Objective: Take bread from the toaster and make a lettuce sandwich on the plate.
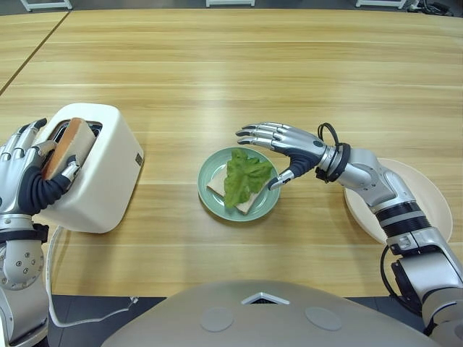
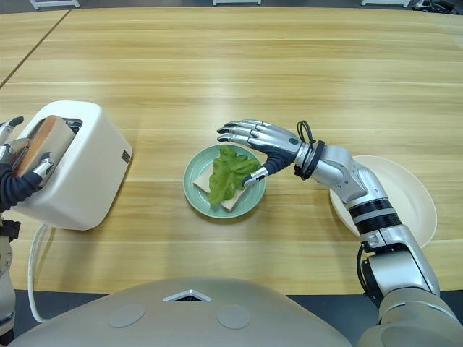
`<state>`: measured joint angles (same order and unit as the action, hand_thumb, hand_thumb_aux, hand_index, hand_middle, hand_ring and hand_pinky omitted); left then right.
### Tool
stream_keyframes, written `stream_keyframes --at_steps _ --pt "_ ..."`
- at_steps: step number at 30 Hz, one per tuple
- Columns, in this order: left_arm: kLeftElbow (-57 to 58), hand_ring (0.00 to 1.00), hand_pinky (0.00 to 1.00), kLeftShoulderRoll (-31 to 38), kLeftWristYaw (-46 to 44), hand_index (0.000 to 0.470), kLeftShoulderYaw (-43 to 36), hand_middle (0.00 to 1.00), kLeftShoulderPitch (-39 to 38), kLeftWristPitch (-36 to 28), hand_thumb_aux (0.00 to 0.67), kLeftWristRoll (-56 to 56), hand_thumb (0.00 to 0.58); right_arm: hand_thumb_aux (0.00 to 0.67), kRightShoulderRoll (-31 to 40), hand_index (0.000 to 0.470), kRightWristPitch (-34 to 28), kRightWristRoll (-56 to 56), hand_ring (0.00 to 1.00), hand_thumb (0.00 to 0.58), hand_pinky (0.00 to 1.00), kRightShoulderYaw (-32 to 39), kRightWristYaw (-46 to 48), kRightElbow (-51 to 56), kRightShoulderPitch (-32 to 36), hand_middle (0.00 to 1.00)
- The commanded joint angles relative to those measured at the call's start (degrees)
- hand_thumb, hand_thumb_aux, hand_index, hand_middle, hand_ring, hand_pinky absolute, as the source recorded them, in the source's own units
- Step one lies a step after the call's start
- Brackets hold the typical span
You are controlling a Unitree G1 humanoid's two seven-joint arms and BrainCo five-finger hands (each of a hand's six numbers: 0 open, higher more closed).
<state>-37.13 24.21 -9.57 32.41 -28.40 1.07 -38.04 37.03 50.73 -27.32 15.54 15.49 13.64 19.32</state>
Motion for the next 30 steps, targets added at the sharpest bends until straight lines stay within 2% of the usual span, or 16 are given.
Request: stream_keyframes --at_steps 1,5,9,13,17,23,26,30 --pt "-2.34 0.00 0.00 0.87 2.58 0.470 2.16 0.00 4.26 2.15 0.670 4.23 0.580 0.000 0.74 0.000 -0.03 -0.90 0.00 0.000 0.00 -0.41 0.31 0.01 -0.02 0.00" --pt "-5.36 0.00 0.00 6.20 3.46 0.470 2.32 0.00 15.19 1.85 0.670 3.08 0.580 0.000 0.81 0.000 0.03 -0.67 0.00 0.000 0.00 -1.67 -0.85 0.49 0.12 0.00" --pt "-3.23 0.00 0.00 11.37 2.10 0.470 -5.31 0.00 24.69 2.58 0.670 -4.83 0.580 0.000 0.81 0.000 -0.12 -1.22 0.00 0.000 0.00 -3.02 -2.60 1.47 0.66 0.00" --pt "-2.98 0.00 0.00 10.83 1.41 0.470 -15.07 0.00 30.53 3.76 0.670 -11.09 0.580 0.000 0.51 0.000 0.01 -1.50 0.00 0.000 0.00 -3.50 -3.78 2.66 1.29 0.00" --pt "-0.61 0.00 0.00 7.04 0.21 0.470 -28.03 0.00 36.29 5.18 0.670 -17.78 0.580 0.000 0.74 0.000 -0.31 -1.96 0.00 0.000 0.00 -4.60 -5.87 4.78 2.17 0.00" --pt "13.34 0.00 0.00 0.60 2.52 0.470 -45.35 0.00 39.06 6.57 0.670 -30.08 0.580 0.000 1.86 0.000 -3.05 -5.23 0.00 0.000 0.00 -6.81 -10.73 8.52 2.21 0.00" --pt "19.70 0.00 0.00 -1.48 3.57 0.470 -50.92 0.00 38.07 5.45 0.670 -34.60 0.580 0.000 2.19 0.000 -3.53 -5.69 0.00 0.000 0.00 -7.09 -11.86 9.71 2.15 0.00" --pt "22.77 0.00 0.00 -3.53 3.57 0.470 -55.86 0.00 36.96 3.57 0.670 -38.64 0.580 0.000 2.33 0.000 -3.33 -6.21 0.00 0.000 0.00 -6.63 -12.83 10.90 2.23 0.00"
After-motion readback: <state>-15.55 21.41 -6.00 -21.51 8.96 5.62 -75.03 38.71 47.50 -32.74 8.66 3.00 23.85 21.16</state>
